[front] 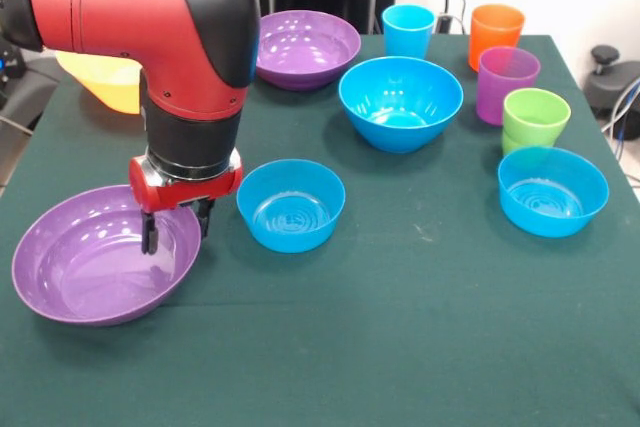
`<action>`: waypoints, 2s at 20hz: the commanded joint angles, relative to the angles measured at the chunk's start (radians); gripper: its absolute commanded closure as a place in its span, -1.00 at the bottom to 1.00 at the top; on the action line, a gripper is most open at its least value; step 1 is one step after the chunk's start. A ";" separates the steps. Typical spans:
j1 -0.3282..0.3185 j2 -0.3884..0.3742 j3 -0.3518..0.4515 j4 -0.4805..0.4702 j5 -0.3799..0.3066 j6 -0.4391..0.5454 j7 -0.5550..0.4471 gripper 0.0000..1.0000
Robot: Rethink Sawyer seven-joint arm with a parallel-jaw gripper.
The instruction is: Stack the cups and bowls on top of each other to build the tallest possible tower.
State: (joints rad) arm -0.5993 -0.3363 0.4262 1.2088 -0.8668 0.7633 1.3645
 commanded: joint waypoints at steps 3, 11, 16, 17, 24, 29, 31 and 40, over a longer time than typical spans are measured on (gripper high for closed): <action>0.047 -0.004 -0.020 -0.020 -0.087 0.027 -0.207 -1.00; 0.053 -0.005 -0.022 -0.018 -0.086 0.026 -0.208 1.00; 0.055 -0.003 -0.024 -0.015 -0.088 0.019 -0.202 1.00; 0.059 -0.004 -0.028 -0.018 -0.087 0.024 -0.194 1.00; 0.031 -0.170 -0.020 0.116 -0.002 0.069 -0.203 1.00; 0.056 -0.228 -0.031 0.154 0.020 0.092 -0.152 1.00; 0.064 -0.246 -0.034 0.170 0.034 0.096 -0.130 1.00; 0.079 -0.320 -0.047 0.280 0.071 0.056 -0.056 1.00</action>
State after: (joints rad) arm -0.5605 -0.5997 0.3831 1.3750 -0.8034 0.7635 1.3645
